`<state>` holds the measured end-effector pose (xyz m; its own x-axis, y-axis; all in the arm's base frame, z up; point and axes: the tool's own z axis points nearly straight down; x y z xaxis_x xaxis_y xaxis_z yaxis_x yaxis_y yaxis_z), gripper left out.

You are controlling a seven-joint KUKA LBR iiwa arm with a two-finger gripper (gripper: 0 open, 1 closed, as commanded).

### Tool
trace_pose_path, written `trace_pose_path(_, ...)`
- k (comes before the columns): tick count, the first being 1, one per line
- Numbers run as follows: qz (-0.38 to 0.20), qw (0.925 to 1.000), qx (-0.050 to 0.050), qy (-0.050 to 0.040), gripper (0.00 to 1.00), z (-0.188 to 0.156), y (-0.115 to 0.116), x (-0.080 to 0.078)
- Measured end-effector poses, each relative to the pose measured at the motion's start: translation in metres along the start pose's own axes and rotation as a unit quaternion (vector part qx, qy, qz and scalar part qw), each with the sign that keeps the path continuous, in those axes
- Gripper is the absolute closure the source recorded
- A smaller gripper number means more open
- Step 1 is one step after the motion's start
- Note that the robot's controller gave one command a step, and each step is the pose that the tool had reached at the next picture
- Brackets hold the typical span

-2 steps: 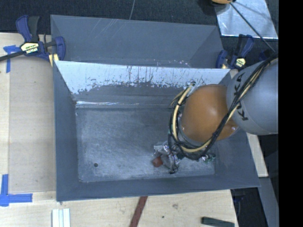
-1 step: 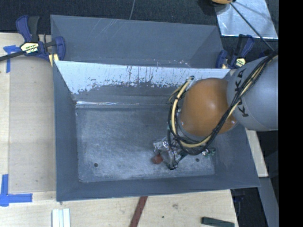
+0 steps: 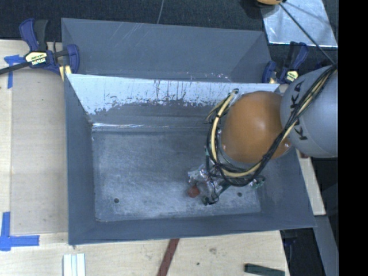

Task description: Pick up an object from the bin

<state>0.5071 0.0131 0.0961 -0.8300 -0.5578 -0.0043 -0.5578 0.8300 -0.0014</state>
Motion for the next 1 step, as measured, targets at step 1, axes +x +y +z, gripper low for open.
trace_pose_path(1, 0.002, 1.0, -0.001, 0.0014, 1.0, -0.054, -0.0003, -0.0094)
